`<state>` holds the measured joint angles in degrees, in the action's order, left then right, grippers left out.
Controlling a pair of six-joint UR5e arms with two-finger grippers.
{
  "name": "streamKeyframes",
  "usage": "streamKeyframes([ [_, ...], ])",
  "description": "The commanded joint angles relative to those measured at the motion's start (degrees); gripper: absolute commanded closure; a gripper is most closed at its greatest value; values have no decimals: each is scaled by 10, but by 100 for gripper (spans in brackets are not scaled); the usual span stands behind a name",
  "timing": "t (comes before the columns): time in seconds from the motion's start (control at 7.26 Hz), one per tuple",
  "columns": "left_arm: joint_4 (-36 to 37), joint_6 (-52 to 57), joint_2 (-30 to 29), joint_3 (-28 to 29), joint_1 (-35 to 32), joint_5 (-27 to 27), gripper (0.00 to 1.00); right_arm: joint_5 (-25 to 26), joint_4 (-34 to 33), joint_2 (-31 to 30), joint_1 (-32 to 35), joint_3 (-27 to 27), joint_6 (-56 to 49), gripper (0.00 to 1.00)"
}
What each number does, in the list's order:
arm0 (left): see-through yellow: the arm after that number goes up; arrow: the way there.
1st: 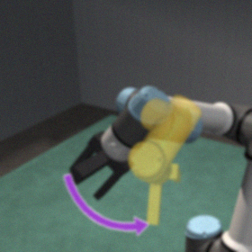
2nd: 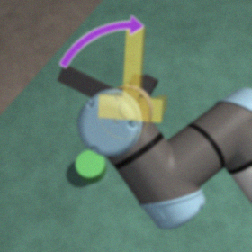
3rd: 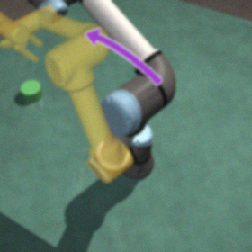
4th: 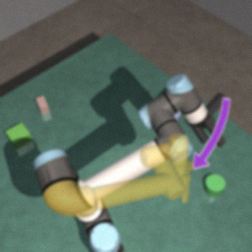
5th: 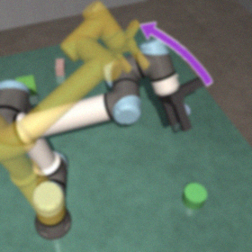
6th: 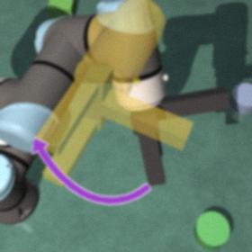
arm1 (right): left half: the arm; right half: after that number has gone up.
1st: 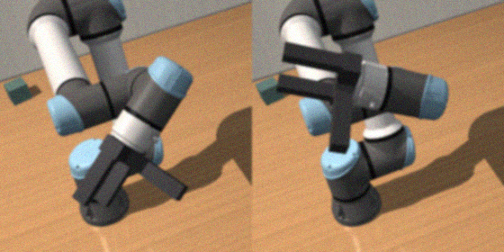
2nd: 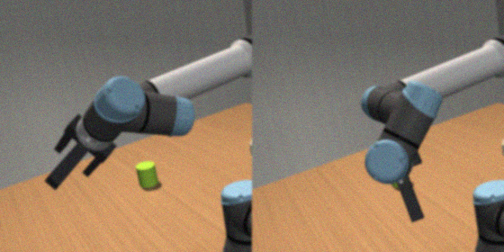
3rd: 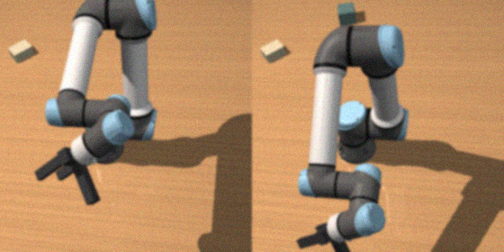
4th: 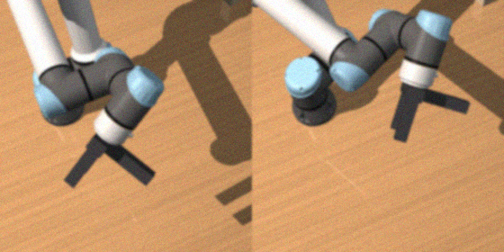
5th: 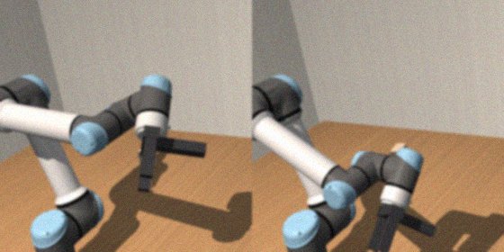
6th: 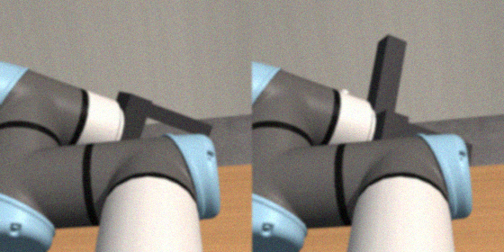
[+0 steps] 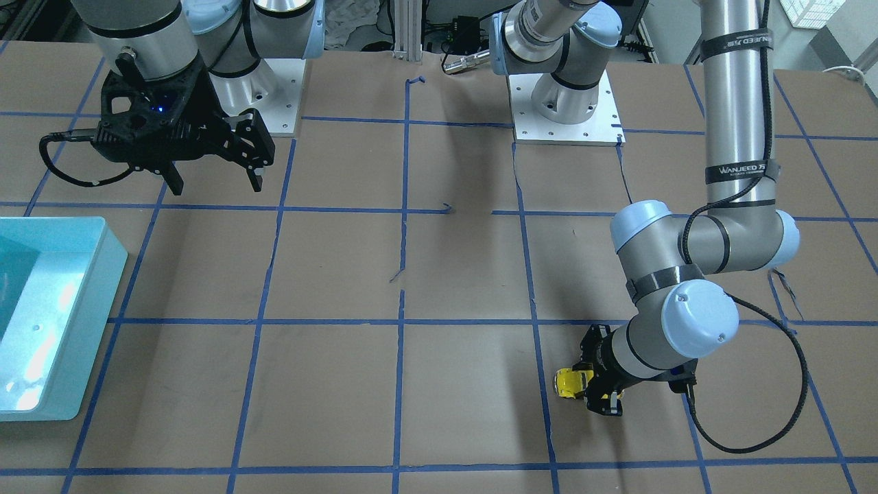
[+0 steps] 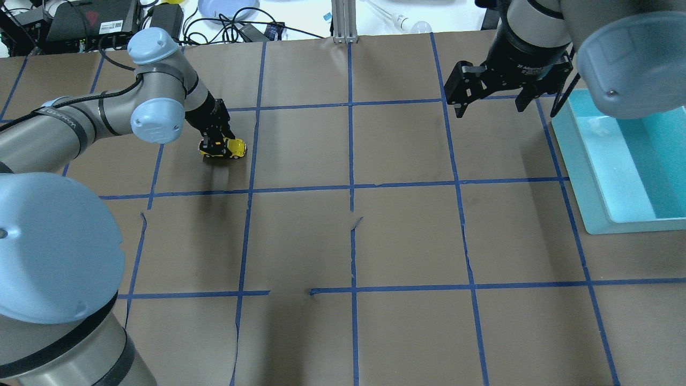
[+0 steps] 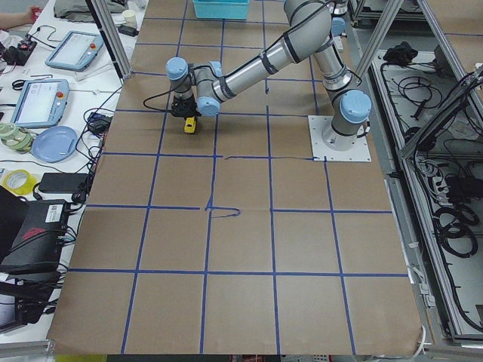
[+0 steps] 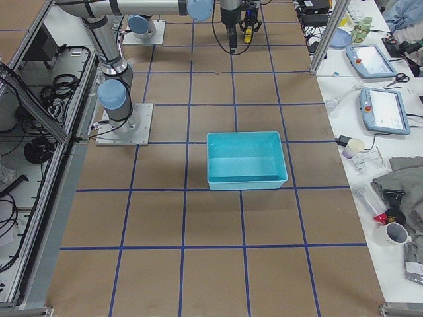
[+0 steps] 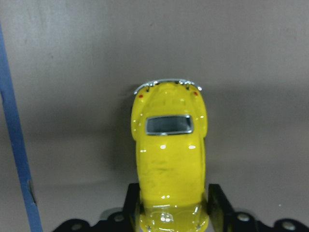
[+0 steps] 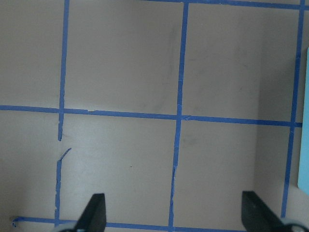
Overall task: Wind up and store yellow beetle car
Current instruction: 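Drag the car backward along the table with the left gripper, winding it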
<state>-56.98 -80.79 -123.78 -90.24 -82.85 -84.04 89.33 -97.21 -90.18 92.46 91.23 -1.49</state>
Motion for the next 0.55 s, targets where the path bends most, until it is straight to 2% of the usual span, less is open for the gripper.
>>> streamKeyframes([
  [0.0, 1, -6, 9, 5, 7, 51, 85, 0, 0, 0, 0, 0, 0, 0],
  [0.41, 0, -6, 13, 5, 11, 87, 93, 0, 0, 0, 0, 0, 0, 0],
])
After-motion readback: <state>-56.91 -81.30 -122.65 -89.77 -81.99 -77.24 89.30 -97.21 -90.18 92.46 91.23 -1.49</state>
